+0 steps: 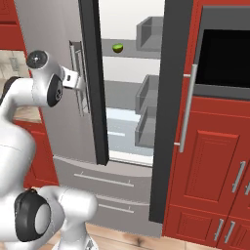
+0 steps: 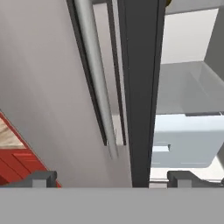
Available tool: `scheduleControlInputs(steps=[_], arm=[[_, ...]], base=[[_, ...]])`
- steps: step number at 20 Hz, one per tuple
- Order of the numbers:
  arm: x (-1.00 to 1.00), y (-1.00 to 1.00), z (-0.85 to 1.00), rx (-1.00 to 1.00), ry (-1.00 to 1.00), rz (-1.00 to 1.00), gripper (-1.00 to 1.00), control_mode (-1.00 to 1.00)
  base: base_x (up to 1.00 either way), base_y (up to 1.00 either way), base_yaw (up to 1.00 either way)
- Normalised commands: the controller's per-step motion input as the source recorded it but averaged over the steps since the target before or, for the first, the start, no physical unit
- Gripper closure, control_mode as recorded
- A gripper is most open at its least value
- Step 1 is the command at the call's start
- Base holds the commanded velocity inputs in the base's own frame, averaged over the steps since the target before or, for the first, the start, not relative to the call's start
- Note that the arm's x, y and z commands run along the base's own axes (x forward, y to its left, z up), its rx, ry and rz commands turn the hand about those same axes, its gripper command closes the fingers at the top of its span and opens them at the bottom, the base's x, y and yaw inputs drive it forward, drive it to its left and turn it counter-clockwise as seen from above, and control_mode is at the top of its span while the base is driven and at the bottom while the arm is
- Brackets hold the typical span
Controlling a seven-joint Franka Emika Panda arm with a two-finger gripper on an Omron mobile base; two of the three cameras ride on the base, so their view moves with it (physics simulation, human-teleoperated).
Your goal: Retrieve the kiwi and peach from the fridge and place them into the bowl on the dining table.
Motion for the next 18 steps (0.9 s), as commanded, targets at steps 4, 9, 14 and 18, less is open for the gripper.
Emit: scheduleControlInputs(steps=[4, 9, 14, 18], arm=[[0.77, 0.01, -0.08, 0.00, -0.10, 0.00, -1.00, -1.00], [0.76, 0.00, -0.19, 0.00, -0.13, 0.00, -1.00, -1.00], [0.83, 0.13, -0.20, 0.00, -0.02, 0.00, -1.00, -1.00], [0.86, 0.24, -0.08, 0.00, 0.00, 0.00, -1.00, -1.00]], base=[[0.00, 0.00, 0.00], [0.00, 0.00, 0.00], [0.00, 0.00, 0.00], [0.00, 0.00, 0.00]])
